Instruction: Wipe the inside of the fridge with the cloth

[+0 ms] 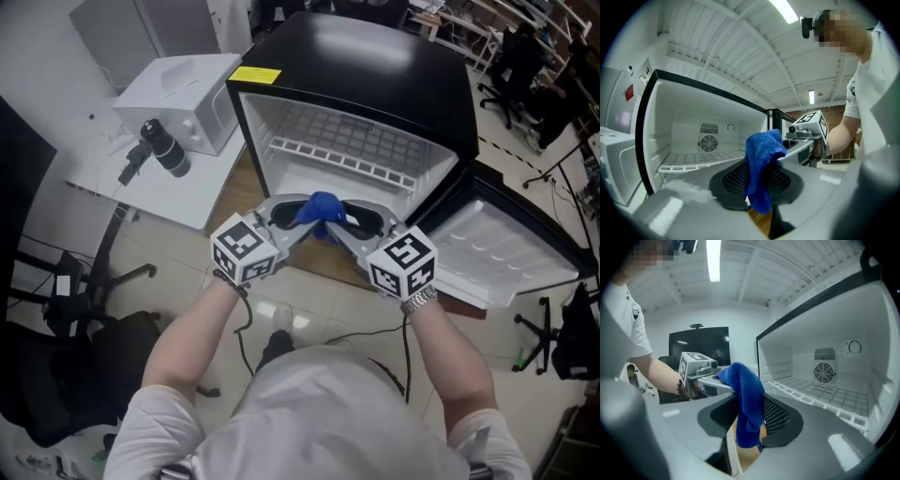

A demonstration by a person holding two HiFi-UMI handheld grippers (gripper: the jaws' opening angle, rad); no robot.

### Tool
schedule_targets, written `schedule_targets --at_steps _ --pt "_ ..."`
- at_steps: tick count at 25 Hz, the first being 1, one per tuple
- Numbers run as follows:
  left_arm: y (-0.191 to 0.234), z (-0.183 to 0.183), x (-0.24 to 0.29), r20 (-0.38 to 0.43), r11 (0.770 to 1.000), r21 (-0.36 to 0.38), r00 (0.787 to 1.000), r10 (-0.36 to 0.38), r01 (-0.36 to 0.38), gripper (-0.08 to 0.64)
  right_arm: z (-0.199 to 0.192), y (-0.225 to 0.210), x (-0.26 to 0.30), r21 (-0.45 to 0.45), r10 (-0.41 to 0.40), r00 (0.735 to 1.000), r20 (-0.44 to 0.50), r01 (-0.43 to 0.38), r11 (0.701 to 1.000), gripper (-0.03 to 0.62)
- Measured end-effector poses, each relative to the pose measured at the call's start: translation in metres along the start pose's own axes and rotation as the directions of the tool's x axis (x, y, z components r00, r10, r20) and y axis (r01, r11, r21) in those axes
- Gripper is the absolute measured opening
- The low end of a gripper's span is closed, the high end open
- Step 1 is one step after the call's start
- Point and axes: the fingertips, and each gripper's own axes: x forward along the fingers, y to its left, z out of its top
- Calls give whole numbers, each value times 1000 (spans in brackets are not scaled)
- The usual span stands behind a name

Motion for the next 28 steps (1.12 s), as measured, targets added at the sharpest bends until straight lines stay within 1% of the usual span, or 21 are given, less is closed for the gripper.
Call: schedule_targets --at_steps 6,8,10,12,15,20,22,25,28 --pt "11 -16 -18 -41 996 -55 997 -65 63 69 -9 17 25 17 108 994 -20 -108 994 102" --pt "12 -19 -21 -55 995 -68 995 -83 79 72 -11 18 29 22 122 992 -23 -121 992 74" --pt "16 -22 -23 -71 995 -70 994 -80 75 75 -13 16 35 31 120 992 -25 -119 992 67" --pt "18 -25 -23 -86 996 -66 995 -60 54 82 -16 11 37 32 96 995 -26 -96 995 63" --pt "25 -32 -22 -114 999 -53 993 -11 5 113 -22 0 44 19 30 999 -32 -30 999 58" --pt "80 -58 -48 -153 995 -56 985 73 -82 203 -41 -17 102 2 -100 993 -58 100 995 55" --pt "98 -64 -55 -162 991 -56 981 109 -119 216 -49 -27 119 -5 -140 988 -62 139 990 55" --pt "120 -75 -64 -186 982 -48 968 170 -181 221 -60 -38 138 -10 -183 981 -65 183 983 55" --pt "147 -85 -72 -217 966 -23 945 245 -256 221 -70 -49 159 7 -220 974 -55 221 975 54"
